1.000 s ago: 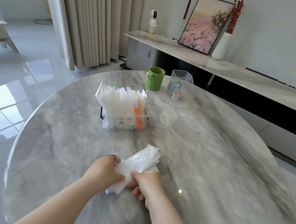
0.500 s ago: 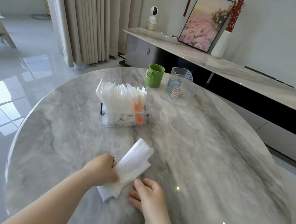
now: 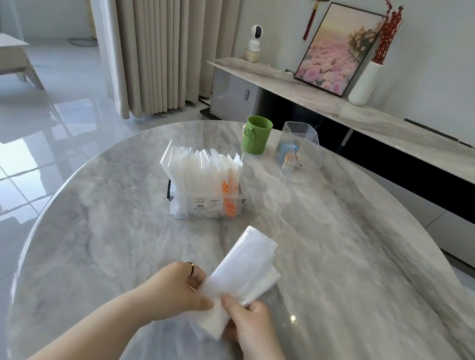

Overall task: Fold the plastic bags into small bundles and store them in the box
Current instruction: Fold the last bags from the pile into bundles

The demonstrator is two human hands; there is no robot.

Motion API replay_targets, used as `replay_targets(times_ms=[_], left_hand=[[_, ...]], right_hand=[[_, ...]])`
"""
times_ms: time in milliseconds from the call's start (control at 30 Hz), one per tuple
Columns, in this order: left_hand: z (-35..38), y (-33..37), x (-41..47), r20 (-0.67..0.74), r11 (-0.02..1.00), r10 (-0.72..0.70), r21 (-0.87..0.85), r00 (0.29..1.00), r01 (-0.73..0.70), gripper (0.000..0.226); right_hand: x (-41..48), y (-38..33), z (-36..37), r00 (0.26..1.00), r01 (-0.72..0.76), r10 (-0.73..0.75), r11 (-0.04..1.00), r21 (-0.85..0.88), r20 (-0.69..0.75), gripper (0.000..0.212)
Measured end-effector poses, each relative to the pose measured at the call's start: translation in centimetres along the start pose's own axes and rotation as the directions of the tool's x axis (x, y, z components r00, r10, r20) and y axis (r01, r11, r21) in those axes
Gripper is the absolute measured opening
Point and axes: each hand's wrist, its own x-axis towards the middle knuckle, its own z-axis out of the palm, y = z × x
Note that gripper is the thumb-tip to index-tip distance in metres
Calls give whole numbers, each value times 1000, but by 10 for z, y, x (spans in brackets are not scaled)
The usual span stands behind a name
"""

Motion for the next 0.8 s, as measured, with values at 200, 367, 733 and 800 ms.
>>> replay_targets(times_ms=[200, 367, 733, 800], left_hand=[[-49, 16, 26, -661, 927, -143, -350, 736, -134, 45], [-74, 31, 61, -614, 870, -122, -444, 780, -213, 70], [-97, 8, 106, -304, 966, 84, -208, 949, -153, 101], [-99, 5, 113, -280, 970, 92, -192, 956, -149, 107]], right_hand=[[10, -28, -21, 946, 206, -257, 947, -249, -196, 18], [21, -50, -37, 890, 264, -389, 866, -425, -239, 19], [70, -101, -39, 836, 260, -475, 782, -566, -273, 8], [76, -109, -36, 836, 256, -484, 760, -597, -258, 9]])
